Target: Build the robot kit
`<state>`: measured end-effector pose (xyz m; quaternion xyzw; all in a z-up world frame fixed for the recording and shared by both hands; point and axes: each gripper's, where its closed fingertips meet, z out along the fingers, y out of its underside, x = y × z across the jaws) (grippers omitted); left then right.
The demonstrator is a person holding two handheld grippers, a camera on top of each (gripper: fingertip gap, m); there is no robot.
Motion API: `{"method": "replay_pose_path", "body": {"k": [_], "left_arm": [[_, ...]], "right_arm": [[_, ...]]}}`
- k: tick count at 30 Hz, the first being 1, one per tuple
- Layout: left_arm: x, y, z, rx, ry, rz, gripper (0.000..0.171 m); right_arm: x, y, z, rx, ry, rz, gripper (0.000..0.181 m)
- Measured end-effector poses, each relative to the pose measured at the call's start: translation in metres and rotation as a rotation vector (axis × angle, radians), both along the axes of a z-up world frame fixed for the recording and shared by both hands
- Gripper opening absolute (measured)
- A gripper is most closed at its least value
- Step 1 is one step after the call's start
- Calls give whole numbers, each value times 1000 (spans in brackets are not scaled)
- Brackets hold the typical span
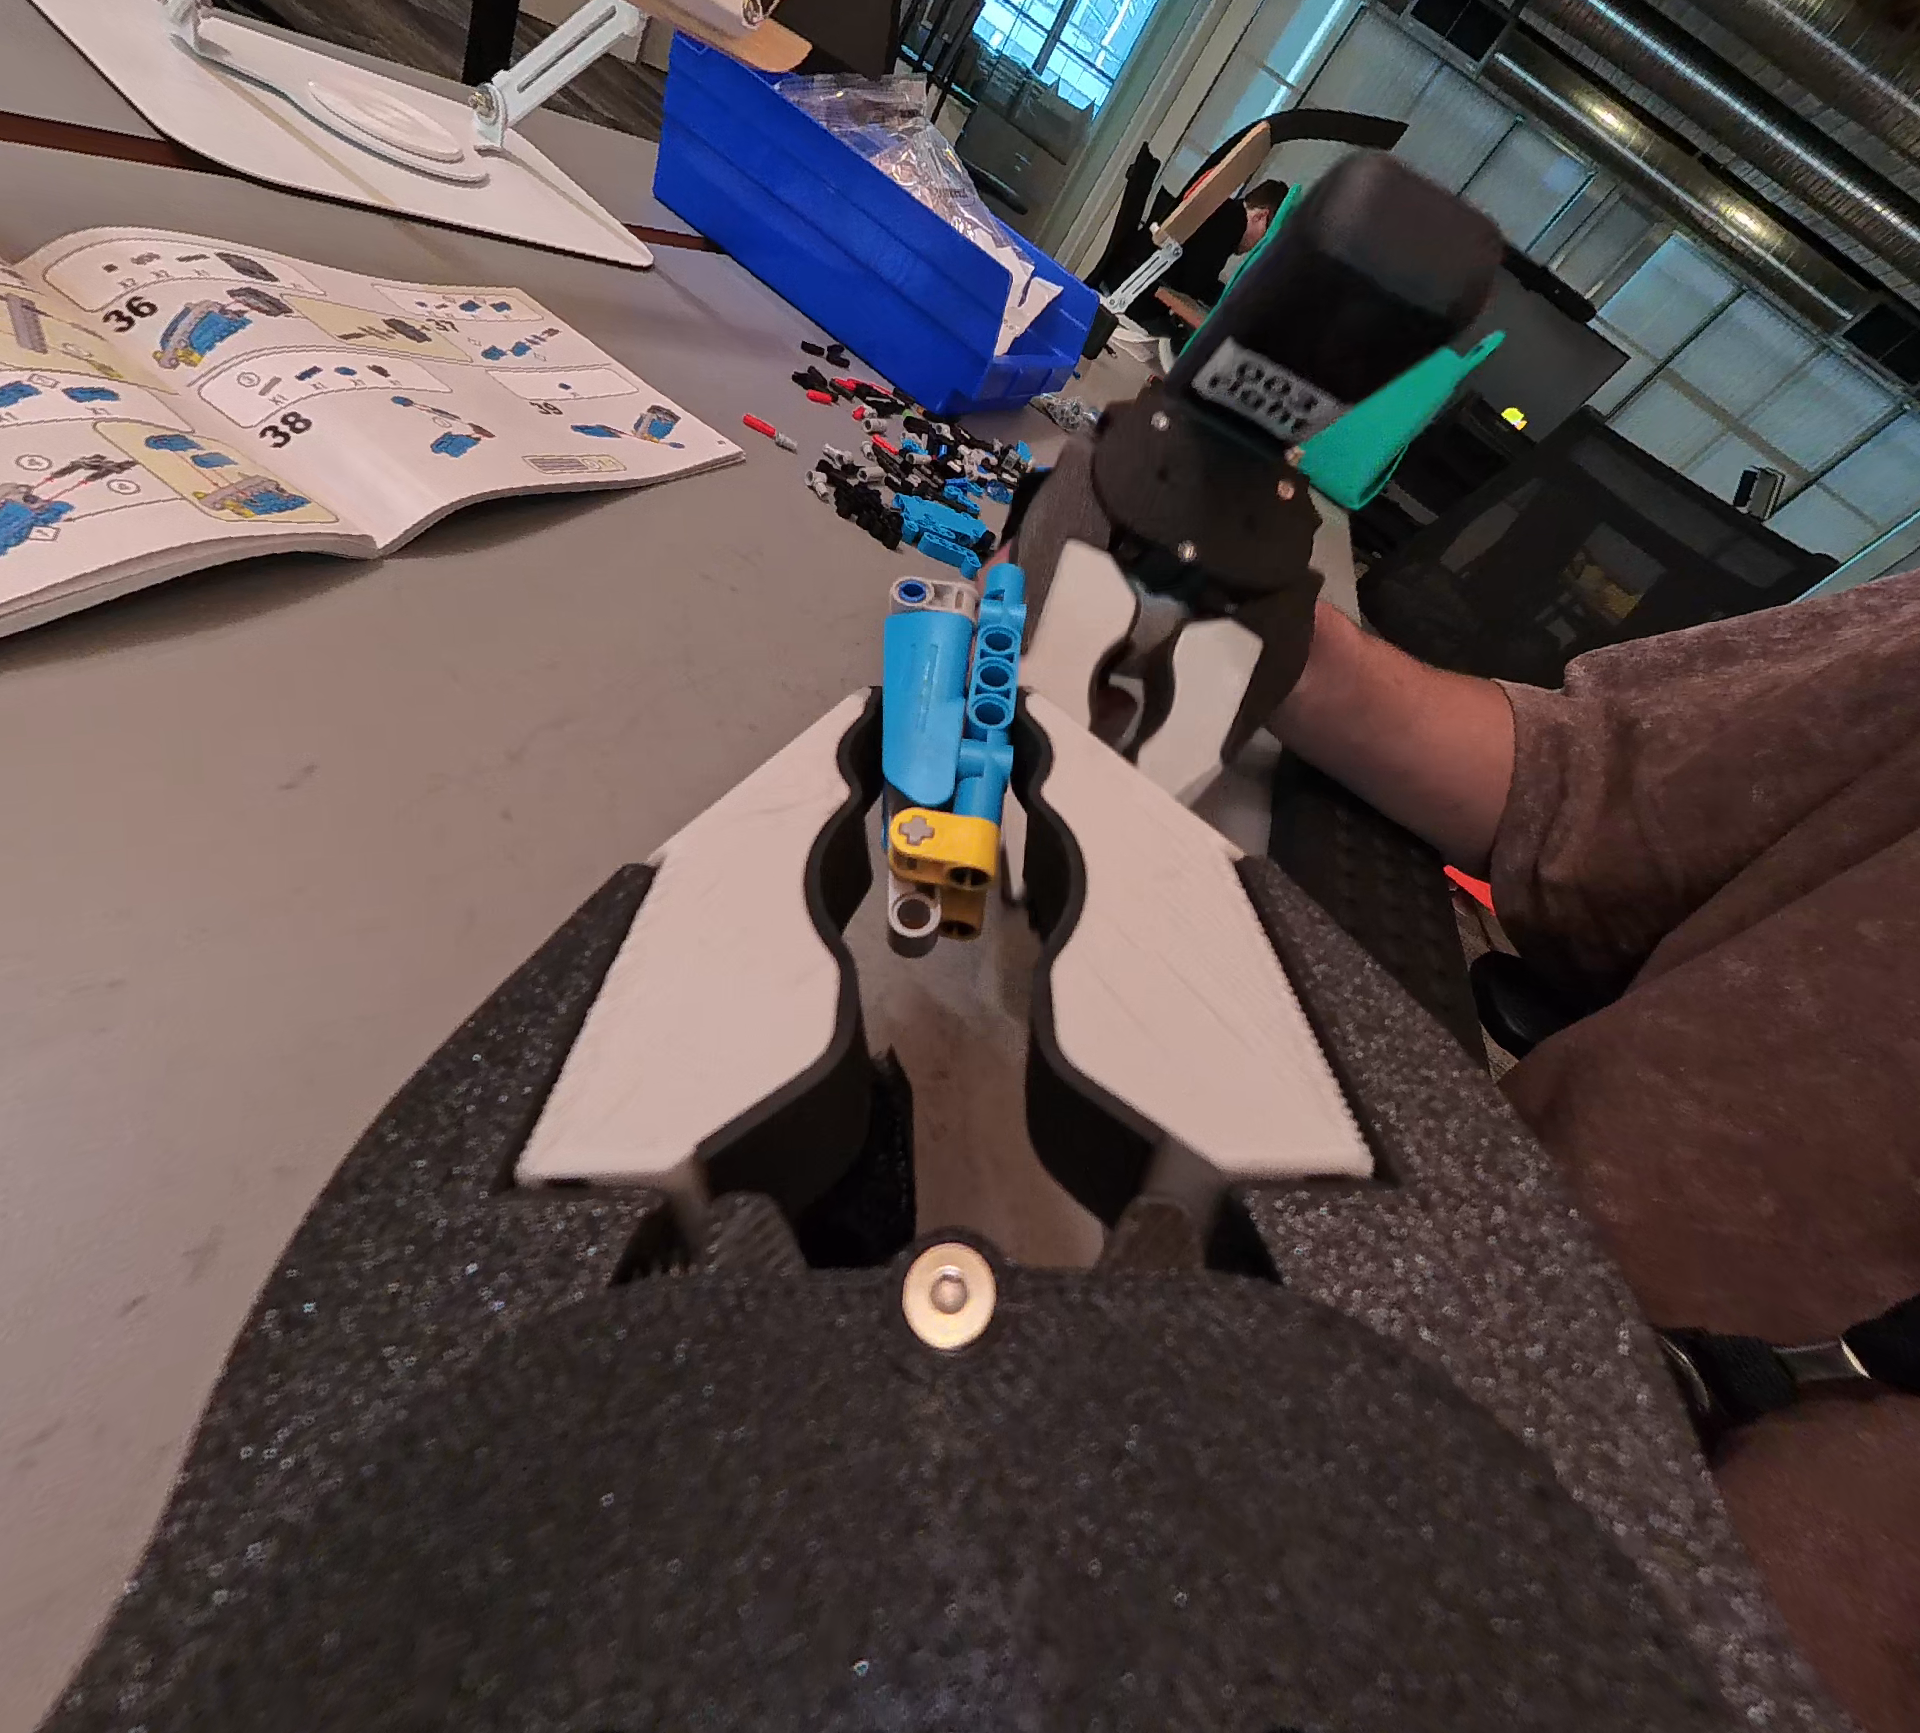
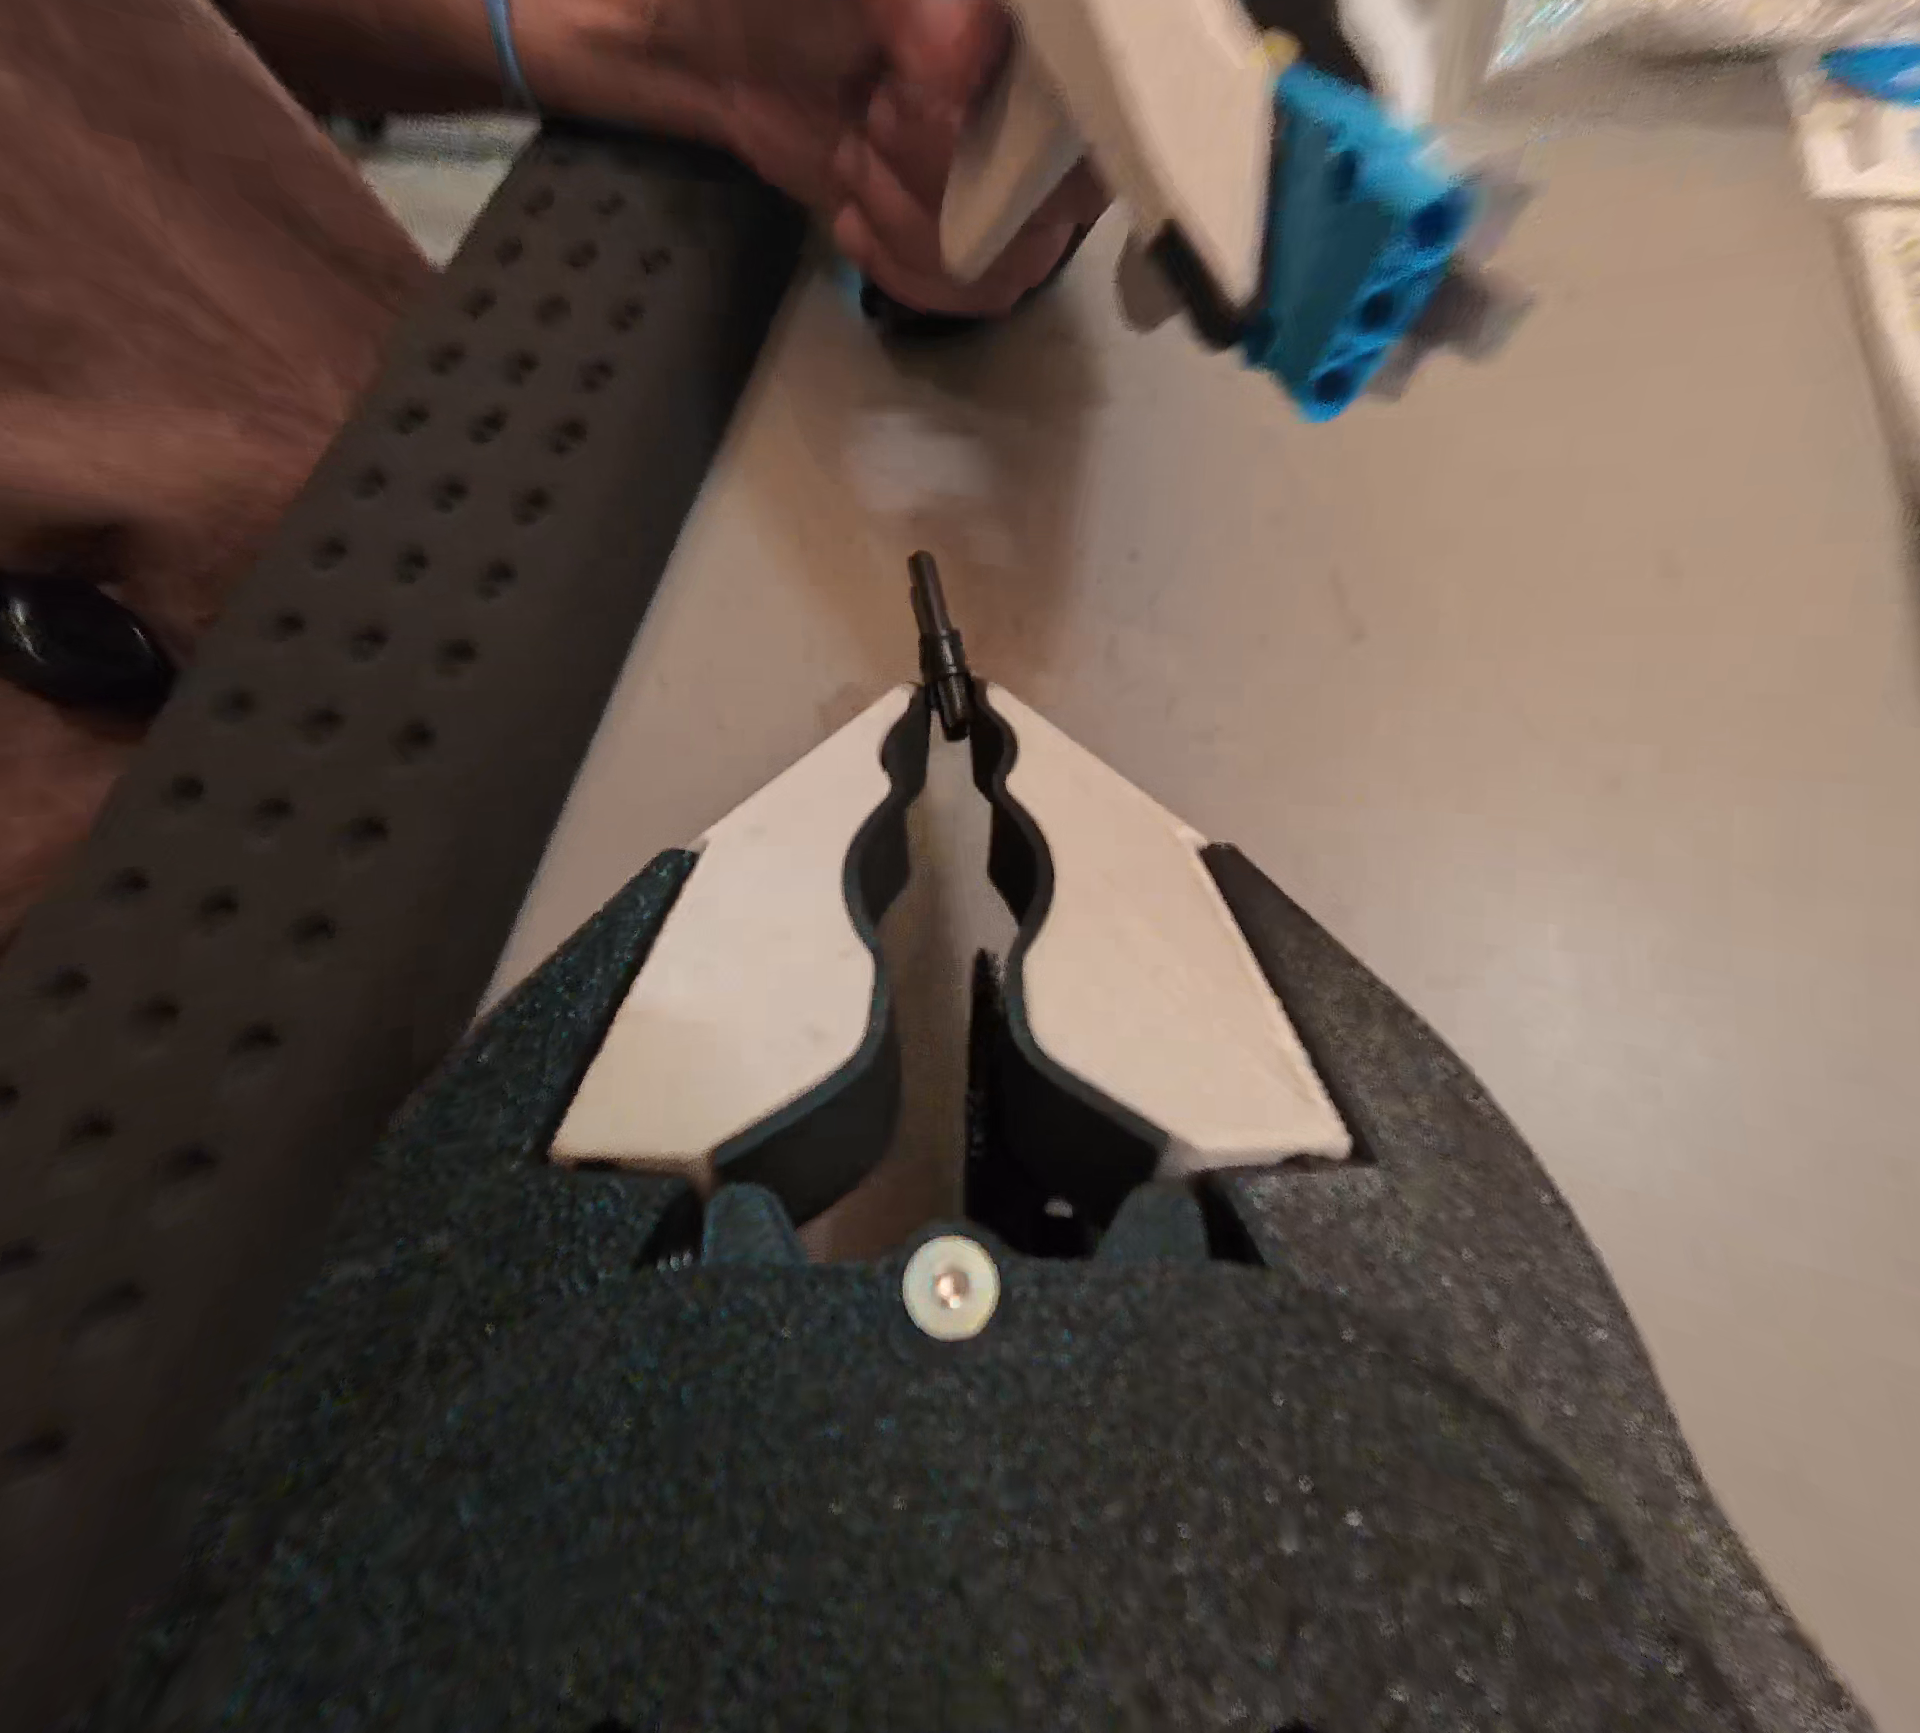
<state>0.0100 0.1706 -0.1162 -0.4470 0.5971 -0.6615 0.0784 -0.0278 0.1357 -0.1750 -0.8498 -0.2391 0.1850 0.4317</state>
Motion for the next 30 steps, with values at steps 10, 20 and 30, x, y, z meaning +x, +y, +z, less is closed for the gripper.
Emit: {"method": "replay_pose_path", "body": {"k": [10,20,30], "left_arm": [[-13,-27,-6,274,-154,-68,22],[-14,-36,-14,457,-241,-62,22],[-12,-39,-25,567,-245,-57,22]], "right_arm": [[49,-8,55,147,25,-194,6],[41,-11,39,80,-94,-155,6],[42,-14,32,42,-155,-156,6]]}}
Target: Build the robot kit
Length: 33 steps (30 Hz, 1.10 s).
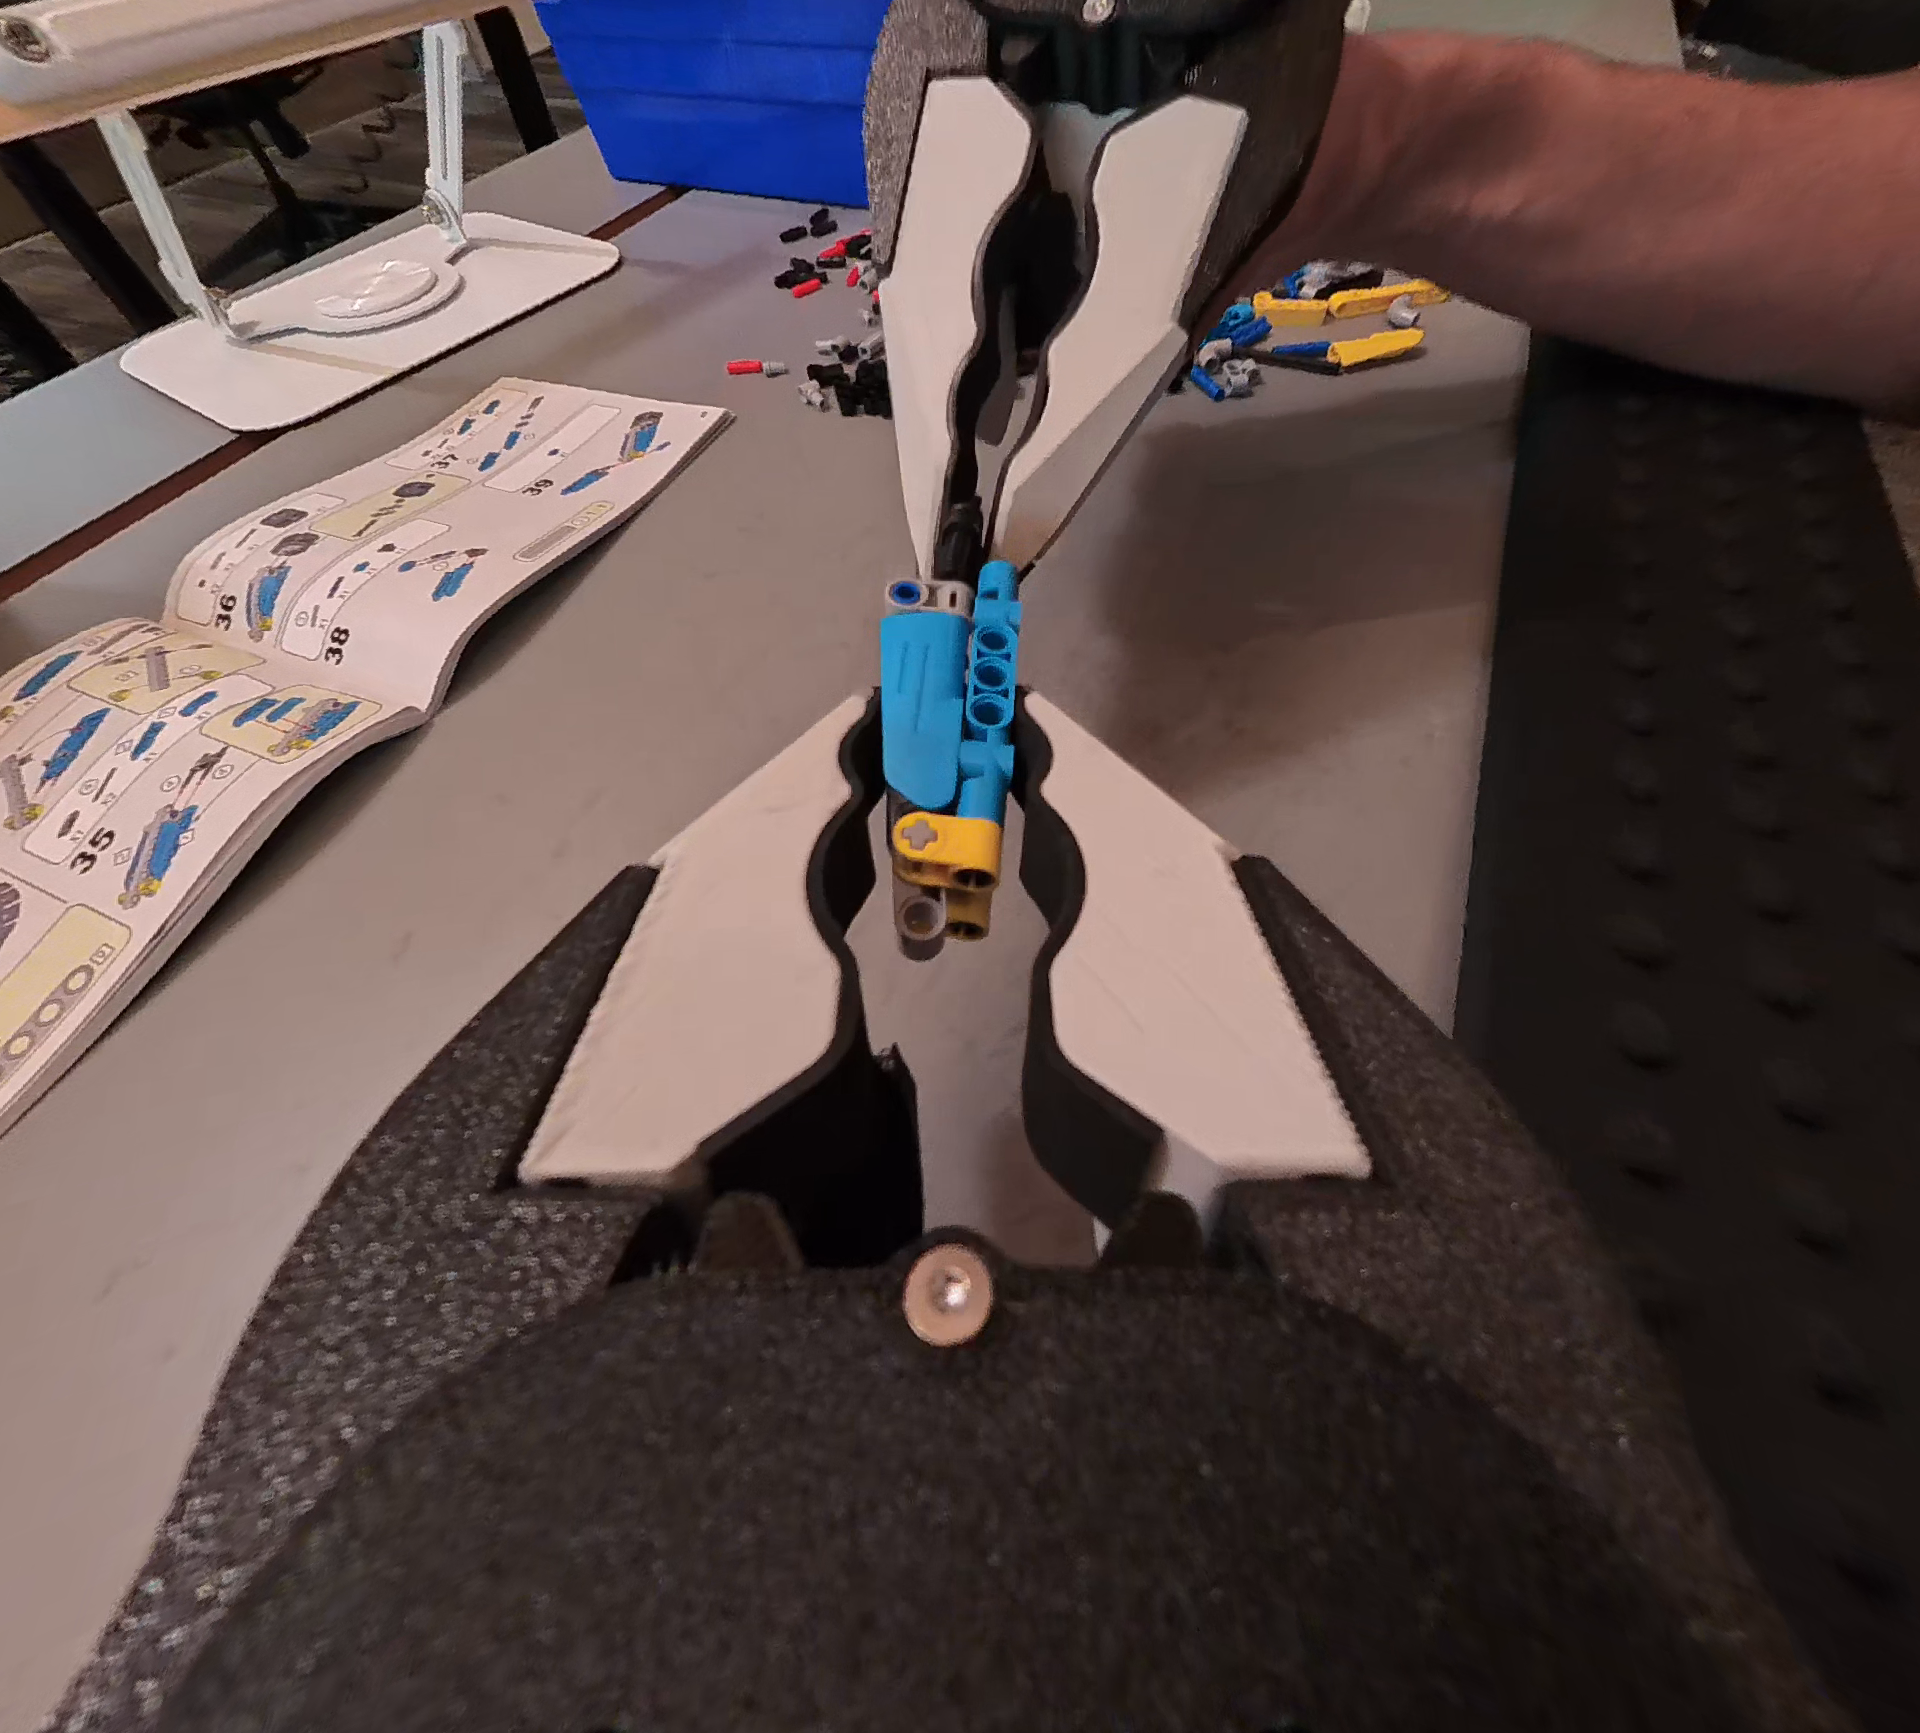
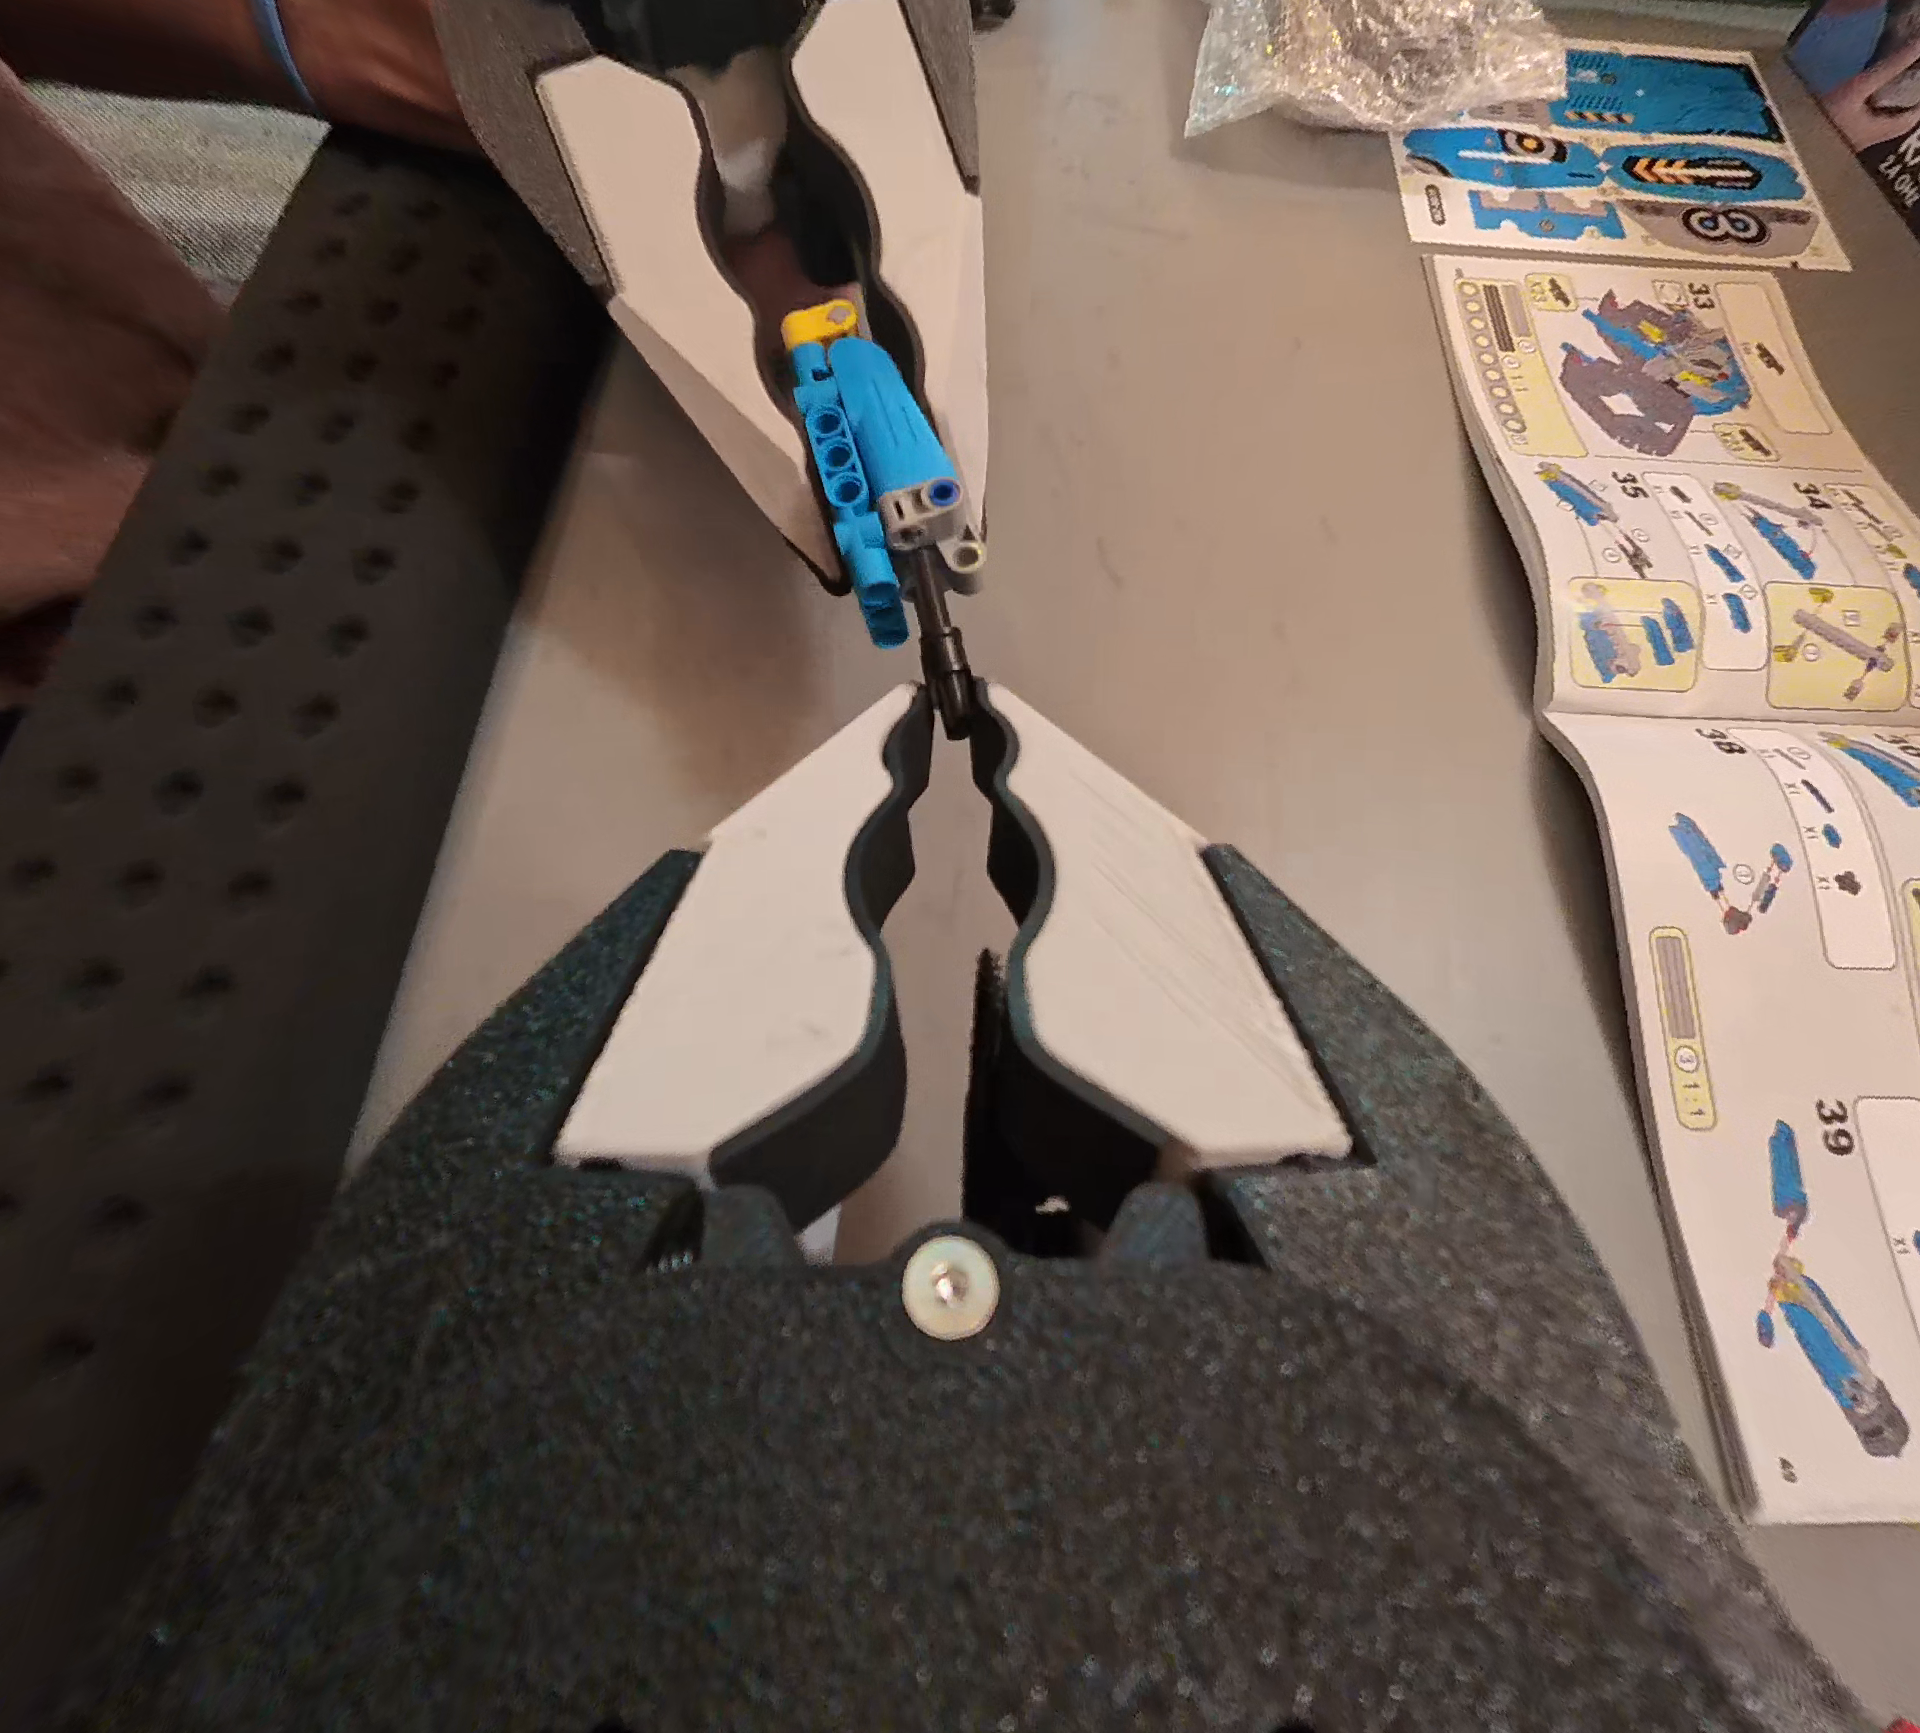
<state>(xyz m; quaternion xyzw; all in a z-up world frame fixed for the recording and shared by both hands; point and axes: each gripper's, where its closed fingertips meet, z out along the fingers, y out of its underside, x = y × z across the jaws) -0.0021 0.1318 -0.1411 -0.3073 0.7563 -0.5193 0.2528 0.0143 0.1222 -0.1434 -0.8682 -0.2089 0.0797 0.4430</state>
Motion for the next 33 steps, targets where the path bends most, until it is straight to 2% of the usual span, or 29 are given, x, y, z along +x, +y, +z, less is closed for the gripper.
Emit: {"method": "replay_pose_path", "body": {"k": [6,14,20,28,33], "left_arm": [[1,-2,-17,114,31,6,22],[0,-1,-17,71,76,-1,21],[0,-3,-25,115,102,-6,21],[2,0,-21,69,106,4,21],[2,1,-17,52,94,6,22]], "right_arm": [[1,-3,-18,-83,-155,-5,7],[-1,0,-18,-60,-132,4,6],[-2,0,-25,-77,-104,17,6],[0,3,-20,-42,-67,-1,7],[1,4,-17,-10,13,4,8]]}}
